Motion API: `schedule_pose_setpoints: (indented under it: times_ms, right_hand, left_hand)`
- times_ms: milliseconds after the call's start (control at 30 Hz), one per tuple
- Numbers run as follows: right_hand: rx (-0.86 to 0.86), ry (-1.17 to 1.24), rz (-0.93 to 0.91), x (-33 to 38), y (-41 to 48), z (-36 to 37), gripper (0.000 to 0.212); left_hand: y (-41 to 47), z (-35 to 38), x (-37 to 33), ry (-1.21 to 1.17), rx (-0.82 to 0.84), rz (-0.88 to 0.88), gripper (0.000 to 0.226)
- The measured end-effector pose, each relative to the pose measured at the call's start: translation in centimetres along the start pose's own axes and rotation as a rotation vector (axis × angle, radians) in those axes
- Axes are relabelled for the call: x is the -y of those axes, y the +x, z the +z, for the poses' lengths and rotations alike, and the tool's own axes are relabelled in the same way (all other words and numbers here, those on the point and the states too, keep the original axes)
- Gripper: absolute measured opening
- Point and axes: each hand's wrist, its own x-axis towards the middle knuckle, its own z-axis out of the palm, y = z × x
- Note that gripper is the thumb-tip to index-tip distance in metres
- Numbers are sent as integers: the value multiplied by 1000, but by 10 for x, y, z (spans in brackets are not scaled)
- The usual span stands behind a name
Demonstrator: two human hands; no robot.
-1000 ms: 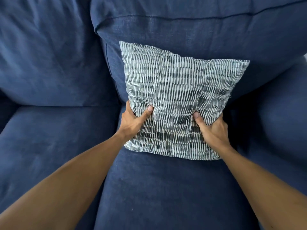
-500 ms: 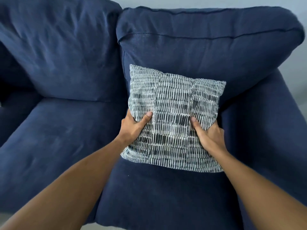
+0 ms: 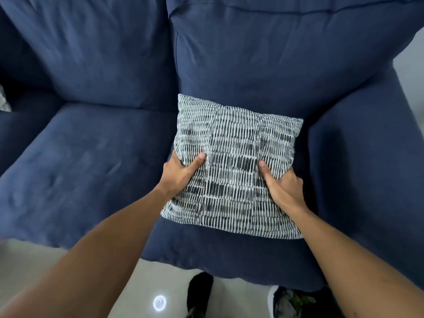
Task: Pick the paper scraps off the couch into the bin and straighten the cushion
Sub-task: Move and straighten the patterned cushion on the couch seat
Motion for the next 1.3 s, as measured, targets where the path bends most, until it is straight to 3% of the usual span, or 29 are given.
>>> schedule_pose_setpoints:
  times_ms: [367, 500, 833, 1133, 1300]
  right_hand:
    - [94, -27, 105, -51, -46, 19, 87]
    - [94, 0, 135, -62, -49, 22, 98]
    - [120, -48, 289, -87, -38, 44, 135]
    - [128, -96, 316, -84, -34, 42, 134]
    - [85, -116, 222, -70, -33, 30, 120]
  left_hand:
    - [-47, 24, 51, 48, 28, -159, 106]
    - [-53, 31, 62, 83, 44, -235, 122]
    - [-46, 37, 93, 138, 51, -282, 121]
    - [-33, 33, 88, 112, 44, -196, 123]
    - [-24, 22, 74, 166, 28, -122, 121]
